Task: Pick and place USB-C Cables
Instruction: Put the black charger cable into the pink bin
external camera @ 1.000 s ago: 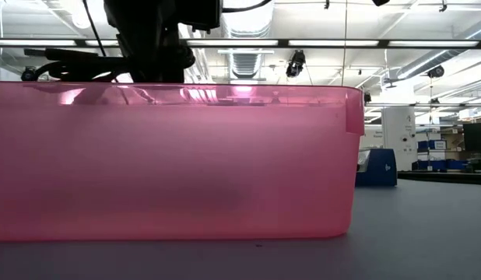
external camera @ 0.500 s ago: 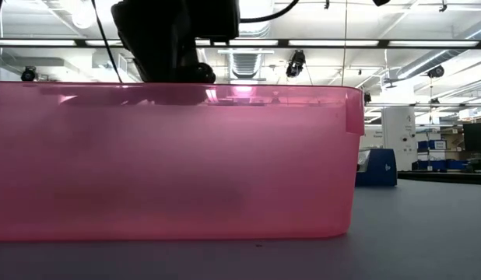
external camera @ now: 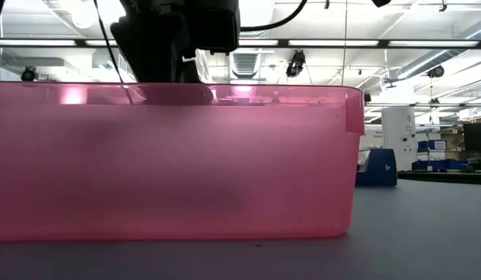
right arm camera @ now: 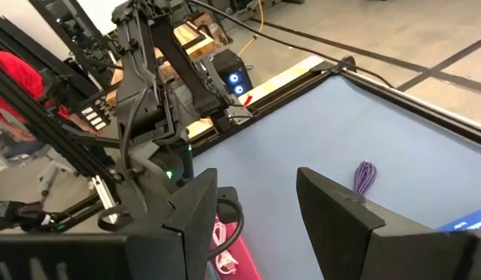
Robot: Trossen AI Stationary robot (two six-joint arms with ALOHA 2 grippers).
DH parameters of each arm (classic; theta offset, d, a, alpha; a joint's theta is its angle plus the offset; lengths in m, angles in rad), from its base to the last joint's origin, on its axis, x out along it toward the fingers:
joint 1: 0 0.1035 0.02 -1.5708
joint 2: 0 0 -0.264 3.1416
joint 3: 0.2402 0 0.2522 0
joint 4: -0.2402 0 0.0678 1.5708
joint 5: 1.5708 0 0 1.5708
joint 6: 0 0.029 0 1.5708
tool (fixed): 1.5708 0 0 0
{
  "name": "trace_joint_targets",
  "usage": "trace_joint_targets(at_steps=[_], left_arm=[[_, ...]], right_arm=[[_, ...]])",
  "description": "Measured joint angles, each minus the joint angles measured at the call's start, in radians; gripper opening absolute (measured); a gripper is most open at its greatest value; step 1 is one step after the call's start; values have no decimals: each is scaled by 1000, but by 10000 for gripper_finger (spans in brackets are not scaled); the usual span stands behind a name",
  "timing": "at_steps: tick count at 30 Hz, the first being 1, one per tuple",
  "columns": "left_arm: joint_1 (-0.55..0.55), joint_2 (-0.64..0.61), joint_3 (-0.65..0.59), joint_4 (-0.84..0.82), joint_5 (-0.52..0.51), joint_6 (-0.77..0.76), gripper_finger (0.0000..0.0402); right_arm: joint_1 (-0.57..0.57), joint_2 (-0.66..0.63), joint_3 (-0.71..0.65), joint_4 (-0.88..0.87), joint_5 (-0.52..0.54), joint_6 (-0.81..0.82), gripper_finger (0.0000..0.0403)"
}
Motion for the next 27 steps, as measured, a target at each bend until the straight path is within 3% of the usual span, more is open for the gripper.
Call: trace_joint_targets(at_steps=[6, 27], left_arm=[[0, 5, 0, -1, -50, 5, 13], [0, 1, -2, -33, -51, 0, 13]], right_arm=[[0, 0, 0, -4, -1, 13, 169], [0, 0, 0, -7, -1, 53, 169]])
